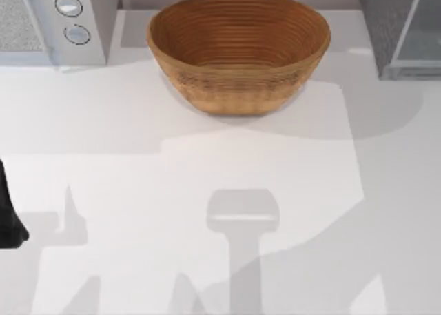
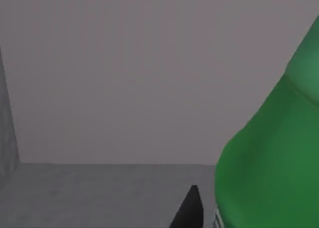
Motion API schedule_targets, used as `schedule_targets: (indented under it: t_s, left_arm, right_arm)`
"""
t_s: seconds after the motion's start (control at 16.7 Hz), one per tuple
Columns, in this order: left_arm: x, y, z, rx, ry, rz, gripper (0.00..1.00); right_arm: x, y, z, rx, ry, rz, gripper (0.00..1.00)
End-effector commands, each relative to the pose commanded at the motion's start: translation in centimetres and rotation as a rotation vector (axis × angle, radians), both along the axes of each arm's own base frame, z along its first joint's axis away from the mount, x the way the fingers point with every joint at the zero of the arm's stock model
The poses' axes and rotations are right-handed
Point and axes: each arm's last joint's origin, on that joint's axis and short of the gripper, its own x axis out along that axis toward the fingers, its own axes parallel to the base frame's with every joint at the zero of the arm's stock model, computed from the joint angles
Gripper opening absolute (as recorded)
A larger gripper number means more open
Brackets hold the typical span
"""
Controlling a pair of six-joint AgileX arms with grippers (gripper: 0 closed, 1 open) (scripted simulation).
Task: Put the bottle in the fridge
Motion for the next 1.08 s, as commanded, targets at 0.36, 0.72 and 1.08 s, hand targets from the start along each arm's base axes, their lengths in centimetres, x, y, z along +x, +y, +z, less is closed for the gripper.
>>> schedule_targets:
  t_s: [0.36,0.72,1.08]
  left_arm:
    - [0.0,0.0,0.0,0.000,0.000,0.000,1.00]
    - [0.0,0.0,0.0,0.000,0.000,0.000,1.00]
    - [0.0,0.0,0.0,0.000,0.000,0.000,1.00]
  right_arm:
    - [3.1,0.2,-0.2,0.005,0.011,0.000,0.01]
    - [3.1,0.2,-0.2,0.005,0.011,0.000,0.23]
    - [3.1,0.2,-0.2,0.005,0.011,0.000,0.68]
